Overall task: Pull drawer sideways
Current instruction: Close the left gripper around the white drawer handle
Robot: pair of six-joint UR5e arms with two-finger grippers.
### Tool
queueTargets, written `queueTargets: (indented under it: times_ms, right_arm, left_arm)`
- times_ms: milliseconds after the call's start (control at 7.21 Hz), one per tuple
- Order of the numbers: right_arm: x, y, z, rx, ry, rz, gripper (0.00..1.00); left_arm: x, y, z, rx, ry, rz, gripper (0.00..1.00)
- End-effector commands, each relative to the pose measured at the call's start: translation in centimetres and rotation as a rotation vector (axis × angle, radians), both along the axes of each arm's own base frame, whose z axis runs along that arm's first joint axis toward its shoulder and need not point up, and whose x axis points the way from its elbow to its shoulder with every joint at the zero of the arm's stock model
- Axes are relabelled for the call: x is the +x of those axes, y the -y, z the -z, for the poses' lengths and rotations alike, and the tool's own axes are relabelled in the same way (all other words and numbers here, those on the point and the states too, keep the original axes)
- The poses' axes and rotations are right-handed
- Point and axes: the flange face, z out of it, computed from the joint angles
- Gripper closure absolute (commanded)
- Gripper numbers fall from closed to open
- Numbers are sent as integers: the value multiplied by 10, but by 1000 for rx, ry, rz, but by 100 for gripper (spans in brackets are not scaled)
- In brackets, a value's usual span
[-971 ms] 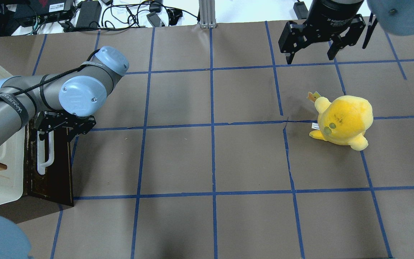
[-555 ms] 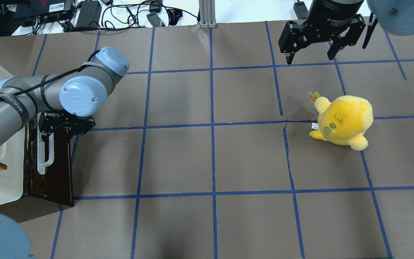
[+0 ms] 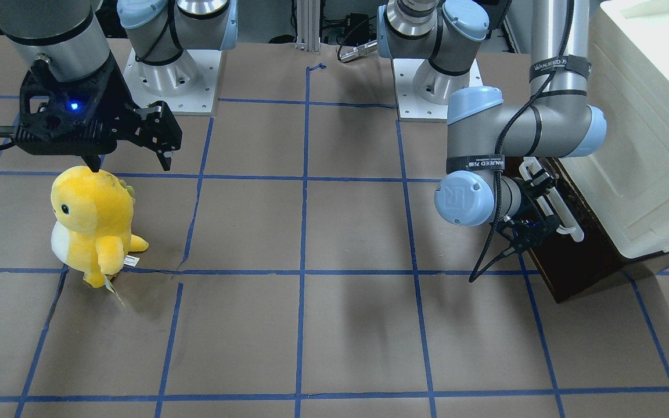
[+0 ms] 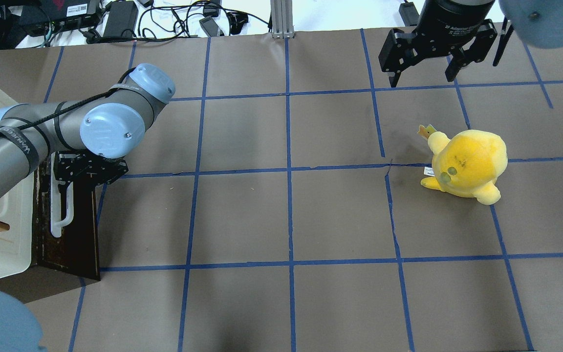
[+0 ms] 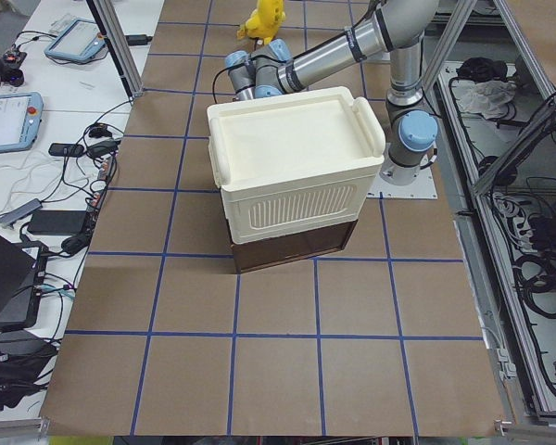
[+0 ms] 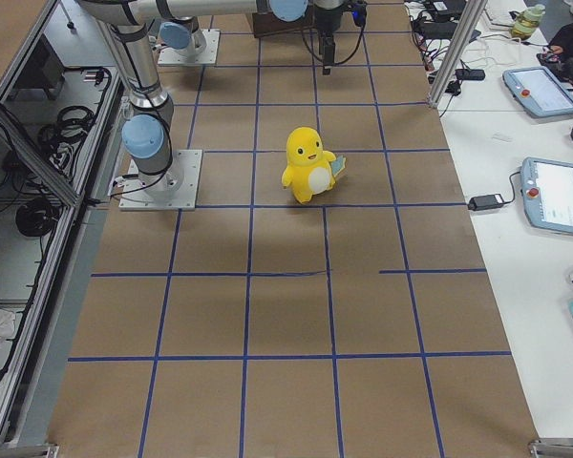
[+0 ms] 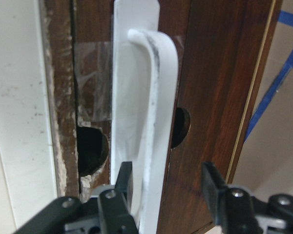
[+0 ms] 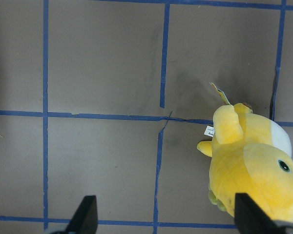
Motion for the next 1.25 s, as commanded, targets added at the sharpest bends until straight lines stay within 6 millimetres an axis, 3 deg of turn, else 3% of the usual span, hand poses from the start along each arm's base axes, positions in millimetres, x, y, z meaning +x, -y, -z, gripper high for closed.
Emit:
queueTargets:
  times_ms: [0,1109]
  right_arm:
    - [0,0,0,0,0,0,0]
    - [0,0,0,0,-1,0,0]
  left_arm:
    - [0,0,3,26,-13,12,43]
    - [2,-6,-1,62,-35,39,43]
